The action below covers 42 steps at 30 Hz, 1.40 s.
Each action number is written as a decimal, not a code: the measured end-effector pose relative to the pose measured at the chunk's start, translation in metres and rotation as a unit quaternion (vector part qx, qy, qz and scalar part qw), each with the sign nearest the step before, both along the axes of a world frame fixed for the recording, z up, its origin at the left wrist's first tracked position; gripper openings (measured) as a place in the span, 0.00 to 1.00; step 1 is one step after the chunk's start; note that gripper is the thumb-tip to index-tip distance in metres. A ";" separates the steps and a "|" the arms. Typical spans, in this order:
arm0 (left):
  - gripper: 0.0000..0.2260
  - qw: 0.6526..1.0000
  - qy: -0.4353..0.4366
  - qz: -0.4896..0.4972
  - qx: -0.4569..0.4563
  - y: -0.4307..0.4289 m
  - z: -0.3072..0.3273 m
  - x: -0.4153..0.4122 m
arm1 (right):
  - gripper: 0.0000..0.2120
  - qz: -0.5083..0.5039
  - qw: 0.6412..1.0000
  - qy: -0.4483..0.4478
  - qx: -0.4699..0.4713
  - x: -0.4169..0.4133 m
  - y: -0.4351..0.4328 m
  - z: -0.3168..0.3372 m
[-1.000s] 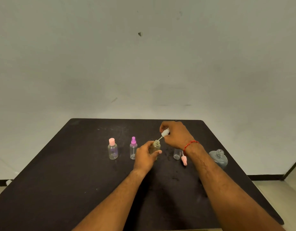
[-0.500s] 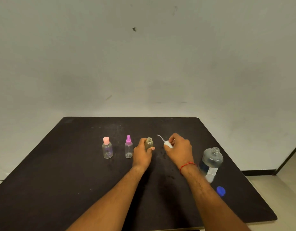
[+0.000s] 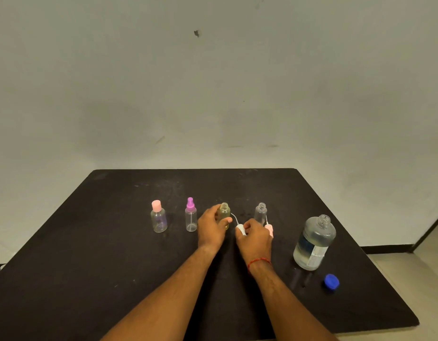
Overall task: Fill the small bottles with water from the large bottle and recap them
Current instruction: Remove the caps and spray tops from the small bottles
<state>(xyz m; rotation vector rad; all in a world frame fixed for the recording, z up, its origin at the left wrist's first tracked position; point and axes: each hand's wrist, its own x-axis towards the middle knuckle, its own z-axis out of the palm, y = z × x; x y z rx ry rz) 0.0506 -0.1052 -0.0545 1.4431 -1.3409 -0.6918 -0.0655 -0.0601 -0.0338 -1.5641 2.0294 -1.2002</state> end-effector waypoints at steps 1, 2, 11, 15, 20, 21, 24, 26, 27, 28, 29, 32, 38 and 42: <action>0.19 1.000 -0.001 0.000 0.000 -0.001 0.000 0.000 | 0.06 0.000 1.000 0.004 0.004 0.001 -0.001 0.001; 0.18 1.000 -0.002 0.000 0.000 -0.002 0.000 -0.001 | 0.07 0.000 1.000 0.008 0.010 0.001 -0.003 0.001; 0.15 1.000 -0.011 -0.006 -0.001 -0.006 -0.004 -0.002 | 0.07 -0.008 0.999 0.043 0.028 0.000 -0.013 -0.005; 0.15 1.000 -0.008 -0.014 0.009 -0.005 -0.010 -0.001 | 0.08 -0.001 0.998 0.053 0.028 -0.001 -0.016 -0.008; 0.16 1.000 -0.003 -0.012 0.010 -0.003 -0.012 -0.002 | 0.09 0.002 0.999 0.048 0.021 -0.002 -0.018 -0.011; 0.16 1.000 0.001 -0.013 0.009 -0.003 -0.011 -0.002 | 0.09 0.003 0.999 0.046 0.022 -0.002 -0.019 -0.011; 0.19 1.000 0.009 -0.013 0.009 -0.001 -0.011 0.000 | 0.09 0.005 0.999 0.045 0.024 -0.001 -0.020 -0.013; 0.20 1.000 0.008 -0.008 0.011 0.001 -0.011 0.001 | 0.09 0.005 0.999 0.047 0.021 -0.001 -0.021 -0.014; 0.20 1.000 0.007 -0.007 0.012 0.002 -0.012 0.002 | 0.09 0.006 0.999 0.048 0.023 -0.001 -0.021 -0.014; 0.21 1.000 0.007 -0.007 0.013 0.004 -0.013 0.002 | 0.09 0.008 0.998 0.049 0.026 0.000 -0.021 -0.014; 0.22 1.000 0.006 -0.005 0.014 0.005 -0.014 0.003 | 0.09 0.009 0.998 0.050 0.028 0.000 -0.021 -0.014; 0.25 1.000 0.005 0.002 0.014 0.008 -0.015 0.006 | 0.09 0.011 0.998 0.052 0.024 -0.001 -0.020 -0.014; 0.25 1.000 0.003 0.023 -0.006 0.023 -0.007 0.012 | 0.09 0.020 0.998 0.059 0.012 -0.003 -0.013 -0.013; 0.19 0.998 0.011 0.048 -0.029 0.037 0.002 0.021 | 0.09 0.026 0.997 0.067 -0.021 -0.003 -0.006 -0.004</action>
